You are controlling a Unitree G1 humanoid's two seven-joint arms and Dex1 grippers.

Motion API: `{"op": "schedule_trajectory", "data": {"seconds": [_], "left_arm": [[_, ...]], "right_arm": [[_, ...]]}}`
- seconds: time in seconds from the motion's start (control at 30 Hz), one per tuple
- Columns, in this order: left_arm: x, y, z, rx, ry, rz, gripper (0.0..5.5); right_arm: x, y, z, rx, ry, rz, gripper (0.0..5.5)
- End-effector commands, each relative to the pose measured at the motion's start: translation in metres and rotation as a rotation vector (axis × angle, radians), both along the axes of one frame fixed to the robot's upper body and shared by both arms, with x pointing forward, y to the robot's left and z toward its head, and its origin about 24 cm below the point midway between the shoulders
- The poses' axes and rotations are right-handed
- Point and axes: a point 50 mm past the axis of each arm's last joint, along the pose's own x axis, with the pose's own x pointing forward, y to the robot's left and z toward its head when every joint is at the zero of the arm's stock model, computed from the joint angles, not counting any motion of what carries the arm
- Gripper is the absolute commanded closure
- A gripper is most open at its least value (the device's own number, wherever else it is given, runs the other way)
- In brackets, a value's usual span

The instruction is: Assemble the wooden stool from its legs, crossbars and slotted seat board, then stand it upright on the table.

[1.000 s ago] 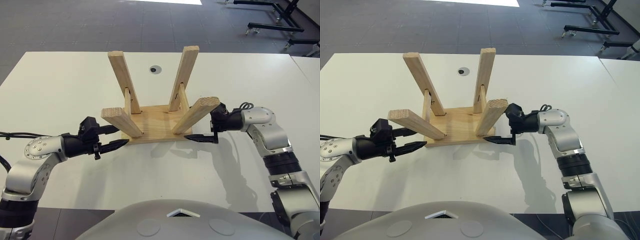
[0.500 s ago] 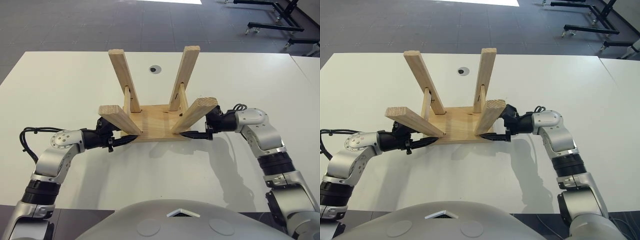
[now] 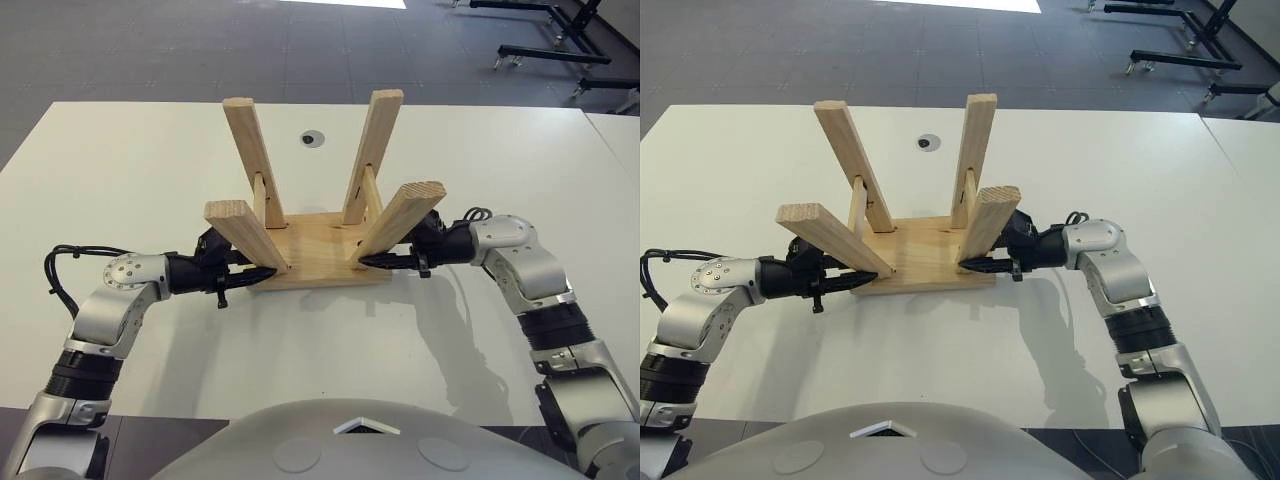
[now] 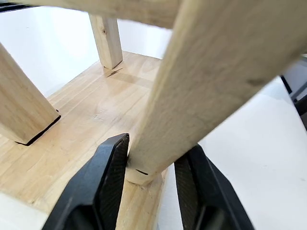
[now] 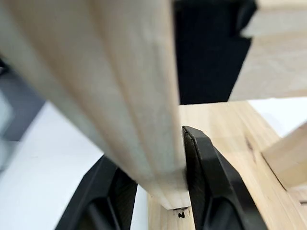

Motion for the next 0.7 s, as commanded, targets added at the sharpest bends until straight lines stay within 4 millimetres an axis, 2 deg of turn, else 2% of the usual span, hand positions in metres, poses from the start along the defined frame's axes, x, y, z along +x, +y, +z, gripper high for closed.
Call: {"op": "schedule_trajectory", "data": {"seconds": [0.03,0.1,0.17,0.27,0.4,0.5,0.6,0.63,0.7], "left_arm": [[-0.022,-0.013,0.018,-0.162,0.205,-0.108,4.14],[-0.028,-0.012,0.030,-0.213,0.292,-0.123,4.18],[-0.037,-0.012,0.039,-0.259,0.392,-0.128,4.18],[-0.046,-0.010,0.044,-0.311,0.510,-0.107,4.18],[-0.047,-0.009,0.043,-0.314,0.609,-0.084,4.18],[-0.035,-0.007,0.039,-0.300,0.599,-0.021,4.18],[-0.023,-0.001,0.037,-0.294,0.563,0.052,3.78],[-0.017,0.002,0.038,-0.306,0.554,0.078,3.65],[-0.011,0.007,0.040,-0.326,0.544,0.105,3.36]], "right_arm": [[-0.030,0.008,0.012,0.138,0.265,0.057,4.27],[-0.041,0.006,0.020,0.170,0.396,0.027,4.33],[-0.044,0.002,0.033,0.206,0.524,-0.002,4.37],[-0.038,-0.002,0.049,0.230,0.659,-0.020,4.45],[-0.026,0.001,0.055,0.198,0.717,-0.059,4.48],[-0.018,0.004,0.055,0.177,0.707,-0.106,4.48],[-0.014,0.004,0.051,0.158,0.728,-0.138,4.48],[-0.014,0.002,0.049,0.146,0.740,-0.153,4.11],[-0.014,-0.002,0.046,0.136,0.751,-0.178,3.74]]}}
